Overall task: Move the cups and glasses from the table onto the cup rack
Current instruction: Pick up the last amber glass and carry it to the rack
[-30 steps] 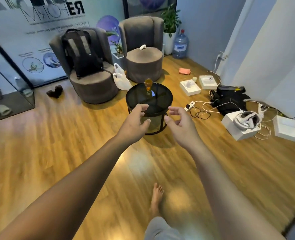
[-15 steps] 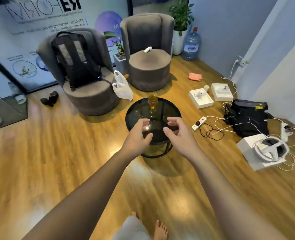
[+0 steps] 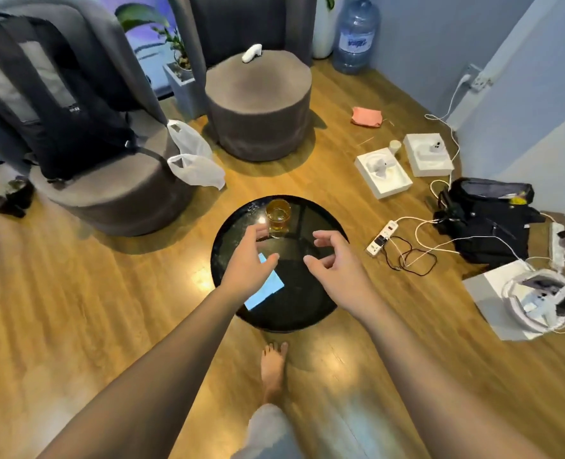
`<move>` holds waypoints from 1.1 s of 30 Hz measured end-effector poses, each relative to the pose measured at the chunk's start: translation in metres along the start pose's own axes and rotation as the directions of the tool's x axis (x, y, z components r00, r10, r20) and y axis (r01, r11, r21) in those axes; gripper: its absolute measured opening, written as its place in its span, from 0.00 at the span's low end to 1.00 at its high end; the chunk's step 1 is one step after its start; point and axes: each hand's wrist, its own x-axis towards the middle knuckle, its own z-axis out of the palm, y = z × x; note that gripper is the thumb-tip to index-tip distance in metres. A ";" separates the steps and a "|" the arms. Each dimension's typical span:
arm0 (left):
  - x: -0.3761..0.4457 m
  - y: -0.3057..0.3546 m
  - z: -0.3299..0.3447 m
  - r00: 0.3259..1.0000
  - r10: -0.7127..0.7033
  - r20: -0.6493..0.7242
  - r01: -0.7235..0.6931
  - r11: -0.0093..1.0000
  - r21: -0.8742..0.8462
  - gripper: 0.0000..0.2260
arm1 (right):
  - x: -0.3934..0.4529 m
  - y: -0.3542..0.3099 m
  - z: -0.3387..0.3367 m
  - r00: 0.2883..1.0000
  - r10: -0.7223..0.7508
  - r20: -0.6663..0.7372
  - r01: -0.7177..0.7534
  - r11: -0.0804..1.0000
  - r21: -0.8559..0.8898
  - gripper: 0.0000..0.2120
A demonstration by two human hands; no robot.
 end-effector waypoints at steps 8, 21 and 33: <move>0.170 -0.070 0.030 0.984 -0.150 0.091 0.151 0.989 0.005 0.35 | 0.163 0.043 0.055 0.989 0.137 0.050 -0.134 0.990 -0.045 0.27; 0.304 -0.187 0.095 0.970 -0.174 0.171 0.172 0.985 0.023 0.45 | 0.321 0.145 0.150 0.966 0.230 0.116 -0.219 0.971 -0.098 0.46; 0.332 -0.201 0.113 0.975 -0.078 0.210 0.096 0.992 -0.080 0.35 | 0.354 0.174 0.179 0.956 0.251 0.149 -0.240 0.967 -0.090 0.51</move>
